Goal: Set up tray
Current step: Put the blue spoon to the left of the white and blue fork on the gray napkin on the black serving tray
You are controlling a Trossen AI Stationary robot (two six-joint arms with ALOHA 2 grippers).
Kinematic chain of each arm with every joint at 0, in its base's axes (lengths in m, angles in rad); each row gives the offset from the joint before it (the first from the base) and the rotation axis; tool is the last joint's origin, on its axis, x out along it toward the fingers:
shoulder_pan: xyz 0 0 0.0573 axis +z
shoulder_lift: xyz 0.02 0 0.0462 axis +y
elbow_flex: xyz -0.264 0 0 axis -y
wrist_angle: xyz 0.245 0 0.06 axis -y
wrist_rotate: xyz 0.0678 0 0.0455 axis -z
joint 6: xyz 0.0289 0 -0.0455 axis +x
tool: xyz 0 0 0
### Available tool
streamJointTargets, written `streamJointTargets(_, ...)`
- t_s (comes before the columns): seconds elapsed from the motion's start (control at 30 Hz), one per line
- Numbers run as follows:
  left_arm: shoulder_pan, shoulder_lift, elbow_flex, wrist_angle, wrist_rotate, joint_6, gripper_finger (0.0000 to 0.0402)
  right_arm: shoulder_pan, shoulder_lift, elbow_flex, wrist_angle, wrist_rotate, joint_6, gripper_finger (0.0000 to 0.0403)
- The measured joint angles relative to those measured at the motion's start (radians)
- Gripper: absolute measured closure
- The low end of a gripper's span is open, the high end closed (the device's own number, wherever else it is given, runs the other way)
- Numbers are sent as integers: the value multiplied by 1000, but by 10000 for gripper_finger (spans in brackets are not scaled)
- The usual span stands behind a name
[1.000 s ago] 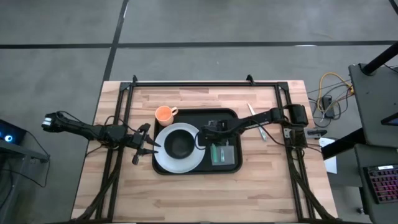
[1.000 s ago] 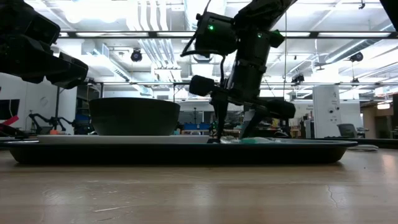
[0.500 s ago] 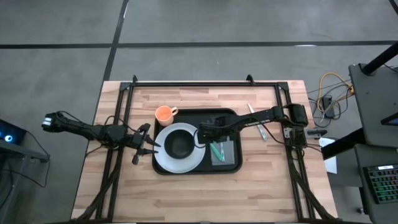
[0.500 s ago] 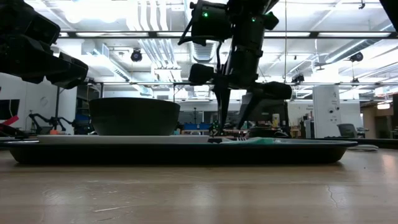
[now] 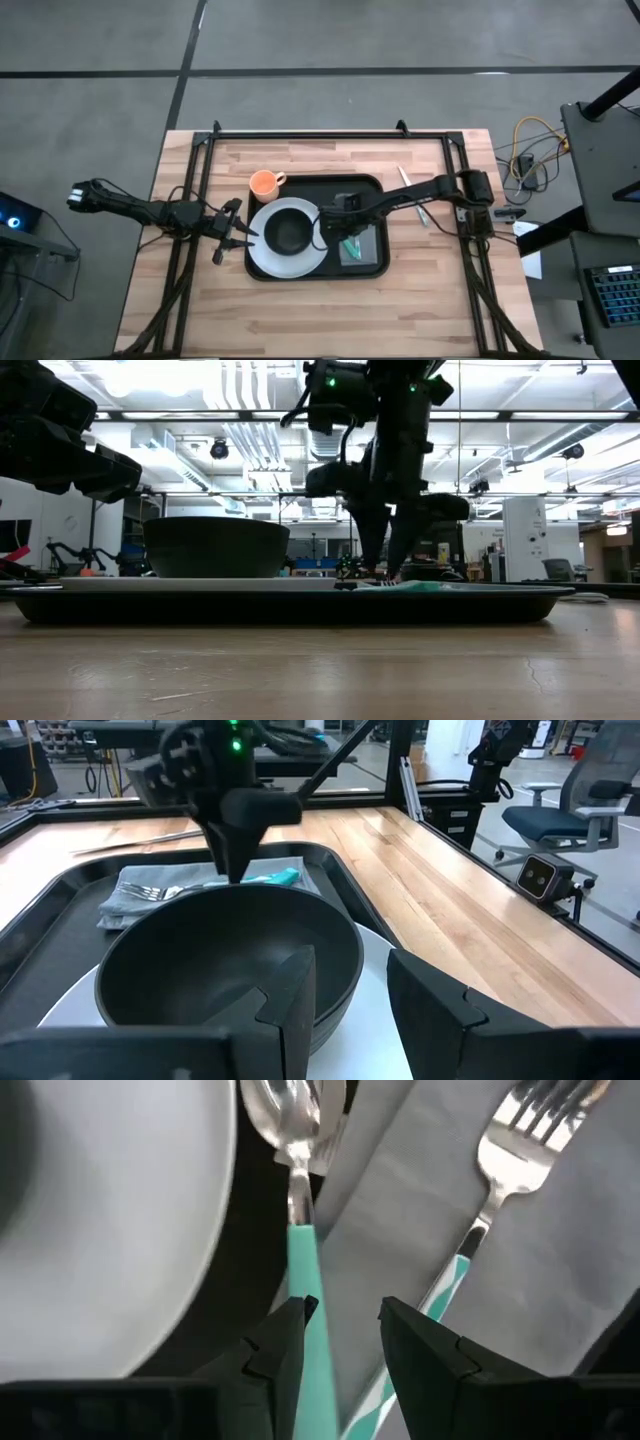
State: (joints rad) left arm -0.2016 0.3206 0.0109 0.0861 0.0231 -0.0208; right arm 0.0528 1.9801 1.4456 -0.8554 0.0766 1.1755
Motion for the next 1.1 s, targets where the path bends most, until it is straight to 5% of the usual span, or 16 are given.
streamJointTargets(1.1,0,0,0,0,0,0,293,92,32,3,32,1,-86,290)
